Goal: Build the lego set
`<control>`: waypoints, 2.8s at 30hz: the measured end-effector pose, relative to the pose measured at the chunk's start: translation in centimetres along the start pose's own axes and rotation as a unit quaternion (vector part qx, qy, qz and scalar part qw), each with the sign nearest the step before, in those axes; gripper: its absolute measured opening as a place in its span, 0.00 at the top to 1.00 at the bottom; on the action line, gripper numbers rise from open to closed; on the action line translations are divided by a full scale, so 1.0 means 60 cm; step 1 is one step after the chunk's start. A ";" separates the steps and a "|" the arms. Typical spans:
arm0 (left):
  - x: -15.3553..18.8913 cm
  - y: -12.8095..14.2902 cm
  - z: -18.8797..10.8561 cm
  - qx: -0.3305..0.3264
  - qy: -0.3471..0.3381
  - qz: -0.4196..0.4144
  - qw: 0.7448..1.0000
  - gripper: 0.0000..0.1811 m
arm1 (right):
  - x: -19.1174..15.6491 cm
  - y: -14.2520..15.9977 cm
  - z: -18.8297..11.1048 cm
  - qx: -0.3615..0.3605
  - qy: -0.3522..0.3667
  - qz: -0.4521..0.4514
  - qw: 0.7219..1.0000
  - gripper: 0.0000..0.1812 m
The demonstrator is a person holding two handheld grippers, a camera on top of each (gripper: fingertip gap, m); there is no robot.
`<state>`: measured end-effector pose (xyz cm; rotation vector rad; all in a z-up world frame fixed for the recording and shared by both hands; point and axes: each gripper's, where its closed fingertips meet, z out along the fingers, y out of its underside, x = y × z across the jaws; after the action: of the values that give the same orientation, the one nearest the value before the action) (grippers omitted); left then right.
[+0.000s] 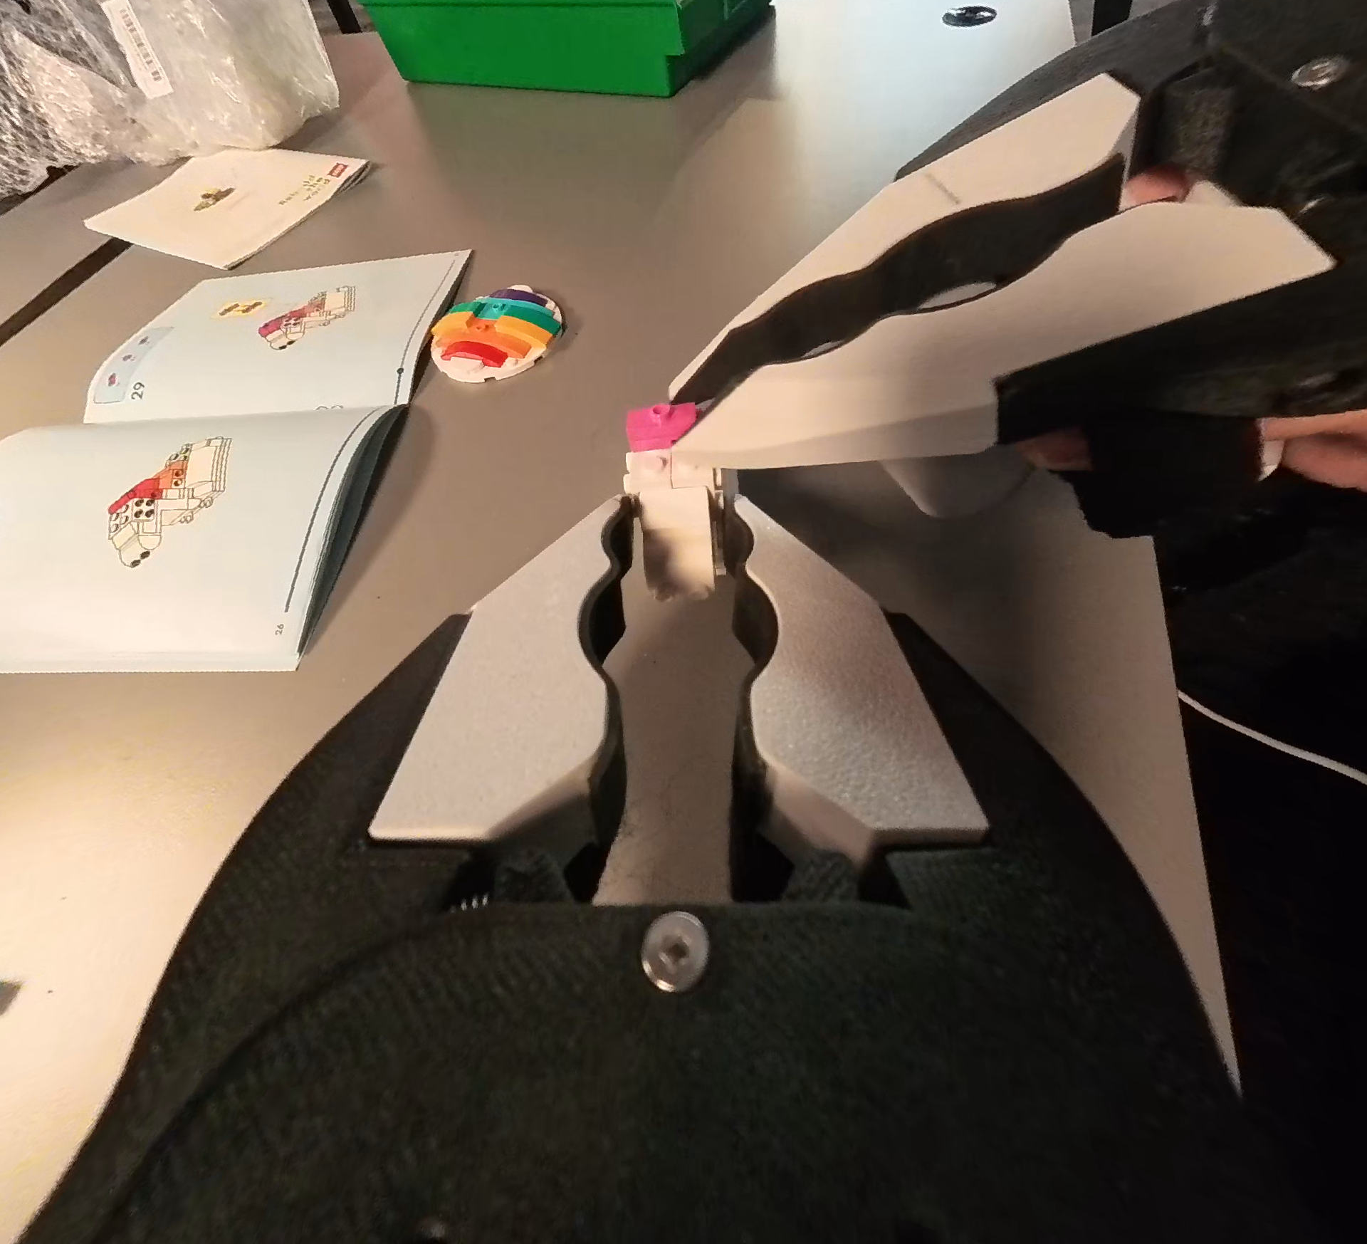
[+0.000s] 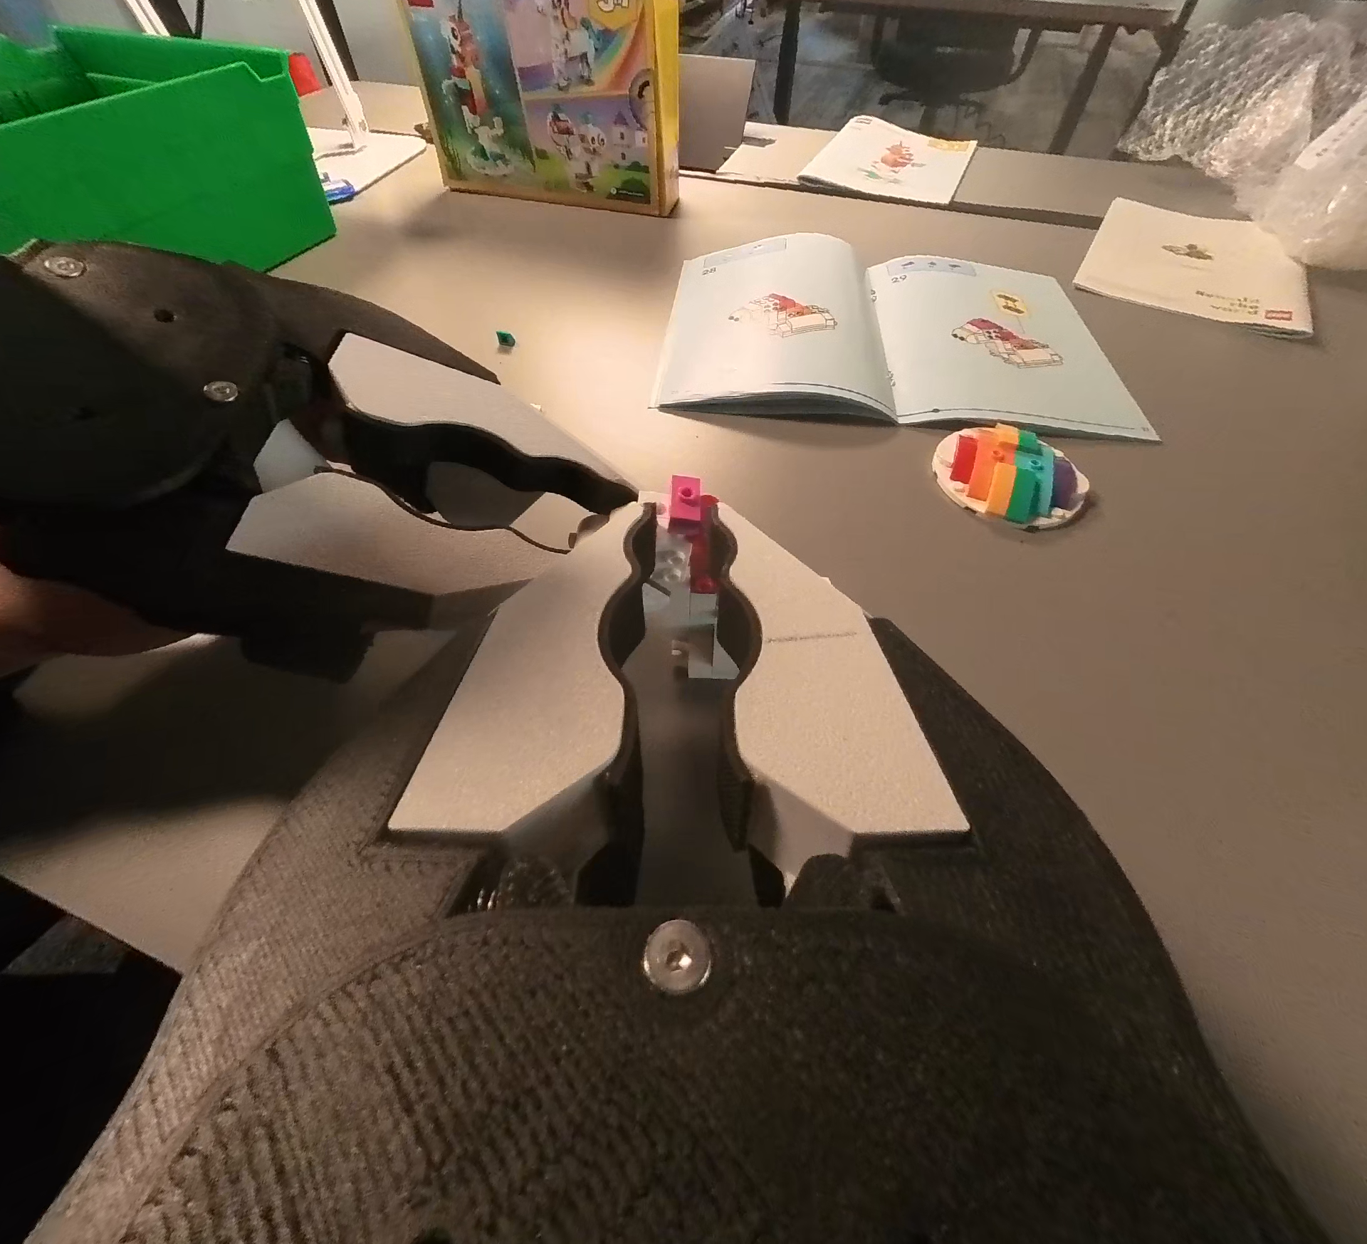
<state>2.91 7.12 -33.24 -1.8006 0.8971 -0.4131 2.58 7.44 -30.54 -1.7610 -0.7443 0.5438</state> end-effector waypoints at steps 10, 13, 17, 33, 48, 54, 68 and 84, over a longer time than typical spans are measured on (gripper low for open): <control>-0.005 0.002 0.000 -0.001 0.001 -0.005 1.000 0.88 | 0.030 -0.026 -0.035 0.066 -0.013 -0.093 0.993 0.81; -0.005 0.002 0.000 0.000 0.007 -0.002 1.000 0.87 | 0.043 0.013 -0.035 0.031 -0.039 -0.199 0.979 0.77; 0.002 -0.001 -0.001 0.006 0.024 0.027 0.999 0.87 | 0.044 0.069 -0.026 -0.040 -0.139 -0.285 0.948 0.73; 0.013 0.000 -0.004 0.015 0.080 0.075 0.994 0.88 | 0.041 0.112 0.009 -0.169 -0.472 -0.239 0.831 0.77; 0.006 0.000 -0.004 0.017 0.089 0.064 0.994 0.88 | 0.011 0.109 0.024 -0.163 -0.497 -0.266 0.810 0.81; -0.008 -0.006 -0.005 0.028 0.046 0.092 0.994 0.81 | 0.015 0.105 0.032 -0.167 -0.486 -0.252 0.820 0.81; -0.049 -0.007 -0.015 -0.007 -0.178 0.521 0.835 0.60 | 0.025 0.095 0.054 -0.175 -0.457 -0.214 0.846 0.81; -0.056 -0.009 0.019 -0.027 -0.239 0.661 0.711 0.60 | 0.023 0.097 0.055 -0.181 -0.457 -0.212 0.845 0.81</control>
<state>1.61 10.44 -32.74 -0.8071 1.5216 0.9681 2.55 9.43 -37.11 -1.5243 -1.9602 0.9910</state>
